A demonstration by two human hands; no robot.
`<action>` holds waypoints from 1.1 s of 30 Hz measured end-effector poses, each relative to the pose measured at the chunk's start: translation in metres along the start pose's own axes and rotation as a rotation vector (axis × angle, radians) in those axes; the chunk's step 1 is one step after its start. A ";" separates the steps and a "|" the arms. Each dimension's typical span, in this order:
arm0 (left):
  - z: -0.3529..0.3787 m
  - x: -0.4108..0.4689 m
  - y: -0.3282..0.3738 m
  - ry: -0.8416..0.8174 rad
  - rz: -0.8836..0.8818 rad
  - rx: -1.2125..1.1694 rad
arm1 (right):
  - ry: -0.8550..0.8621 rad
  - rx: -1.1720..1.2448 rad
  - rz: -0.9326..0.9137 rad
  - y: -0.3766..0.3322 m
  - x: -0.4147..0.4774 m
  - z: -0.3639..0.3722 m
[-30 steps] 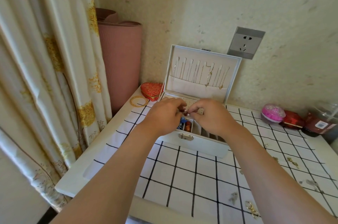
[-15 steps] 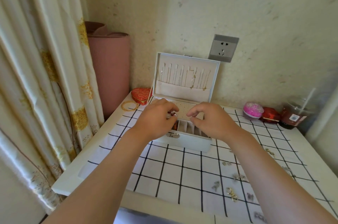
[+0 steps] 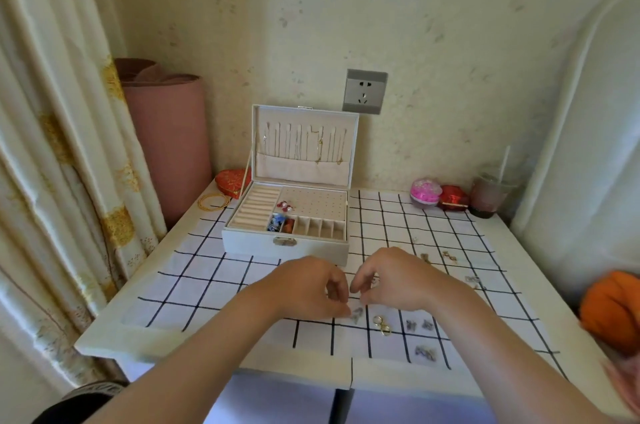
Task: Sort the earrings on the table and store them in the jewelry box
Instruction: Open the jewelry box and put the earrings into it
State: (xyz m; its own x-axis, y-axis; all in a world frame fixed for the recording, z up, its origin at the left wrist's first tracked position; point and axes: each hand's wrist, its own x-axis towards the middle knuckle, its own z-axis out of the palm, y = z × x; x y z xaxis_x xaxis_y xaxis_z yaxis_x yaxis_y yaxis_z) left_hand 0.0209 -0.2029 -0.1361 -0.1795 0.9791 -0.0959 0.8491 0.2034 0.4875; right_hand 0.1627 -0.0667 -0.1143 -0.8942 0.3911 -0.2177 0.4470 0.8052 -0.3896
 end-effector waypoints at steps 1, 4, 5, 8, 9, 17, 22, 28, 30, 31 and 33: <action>0.003 0.000 0.001 -0.006 -0.010 0.000 | -0.018 -0.008 0.003 0.002 0.000 0.001; 0.011 0.000 0.005 0.003 -0.040 -0.006 | -0.044 -0.015 -0.008 0.005 0.000 0.003; 0.013 0.000 0.005 0.007 -0.048 -0.007 | -0.047 -0.018 -0.015 0.006 0.000 0.004; 0.020 0.002 0.007 0.025 -0.047 -0.016 | -0.070 -0.051 -0.023 0.007 0.002 0.007; 0.022 0.003 0.008 0.031 -0.044 -0.022 | -0.077 -0.057 -0.021 0.007 0.003 0.008; 0.018 0.006 0.000 0.046 -0.054 -0.116 | -0.075 -0.052 -0.027 0.012 0.012 0.008; 0.013 0.007 -0.005 0.120 -0.108 -0.175 | -0.037 0.029 -0.009 0.013 0.016 0.008; -0.008 0.010 -0.008 0.192 -0.182 -0.416 | 0.062 0.444 0.015 0.006 0.018 0.004; -0.019 0.011 -0.005 0.245 -0.166 -0.515 | 0.073 0.600 0.017 0.002 0.018 0.000; -0.025 0.011 -0.004 0.266 -0.156 -0.568 | 0.079 0.664 0.020 0.000 0.018 -0.002; -0.033 0.012 0.000 0.284 -0.140 -0.651 | 0.100 0.768 0.039 -0.002 0.019 -0.004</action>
State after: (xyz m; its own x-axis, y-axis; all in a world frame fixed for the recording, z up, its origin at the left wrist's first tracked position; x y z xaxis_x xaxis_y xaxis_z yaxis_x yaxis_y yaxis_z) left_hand 0.0020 -0.1916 -0.1088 -0.4622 0.8867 -0.0097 0.3563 0.1957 0.9136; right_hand 0.1446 -0.0590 -0.1140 -0.8590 0.4805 -0.1766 0.3361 0.2692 -0.9025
